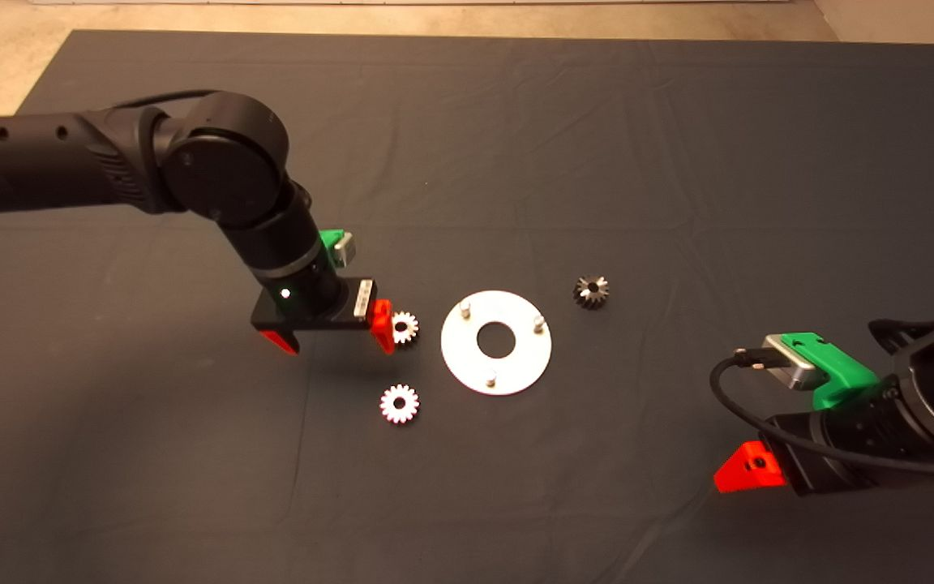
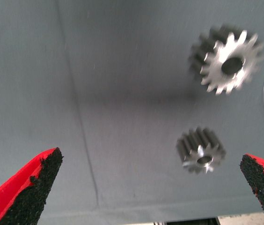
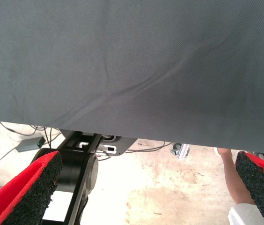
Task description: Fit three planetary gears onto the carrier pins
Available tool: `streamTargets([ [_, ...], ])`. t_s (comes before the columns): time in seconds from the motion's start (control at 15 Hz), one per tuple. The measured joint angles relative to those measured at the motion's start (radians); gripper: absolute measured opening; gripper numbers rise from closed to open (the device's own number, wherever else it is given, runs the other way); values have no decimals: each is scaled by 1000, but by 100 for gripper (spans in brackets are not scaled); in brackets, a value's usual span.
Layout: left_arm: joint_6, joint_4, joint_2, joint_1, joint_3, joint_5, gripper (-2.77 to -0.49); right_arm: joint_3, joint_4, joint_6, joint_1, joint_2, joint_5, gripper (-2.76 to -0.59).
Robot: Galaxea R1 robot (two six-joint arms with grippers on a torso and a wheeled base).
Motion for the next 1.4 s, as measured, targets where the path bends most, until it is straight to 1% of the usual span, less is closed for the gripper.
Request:
streamTargets([
  [0.13, 0, 4, 15, 0, -3, -1, -49, 0, 0, 0, 0, 0, 0, -60],
  [0.27, 0, 4, 44, 0, -5, -3, -49, 0, 0, 0, 0, 0, 0, -60],
  [0.4, 2, 4, 86, 0, -40, -6, -49, 0, 0, 0, 0, 0, 0, -60],
  [0.53, 23, 4, 109, 0, -77, -18, -49, 0, 0, 0, 0, 0, 0, -60],
  [0.67, 38, 4, 114, 0, -108, -20, -49, 0, 0, 0, 0, 0, 0, -60],
  [0.73, 58, 4, 113, 0, -122, -19, -49, 0, 0, 0, 0, 0, 0, -60],
  [0.8, 68, 4, 113, 0, -136, -20, -49, 0, 0, 0, 0, 0, 0, -60],
  [0.87, 81, 4, 113, 2, -150, -24, -49, 0, 0, 0, 0, 0, 0, -60],
  [0.93, 88, 5, 113, 11, -160, -29, -49, 0, 0, 0, 0, 0, 0, -60],
  [1.0, 89, 4, 115, 23, -163, -40, -49, 0, 0, 0, 0, 0, 0, -60],
  [1.07, 89, 4, 119, 31, -165, -43, -49, 0, 0, 0, 0, 0, 0, -60],
  [1.27, 88, 4, 134, 35, -167, -46, -49, 0, 0, 0, 0, 0, 0, -60],
  [1.4, 89, 4, 139, 47, -167, -53, -49, 0, 0, 0, 0, 0, 0, -60],
])
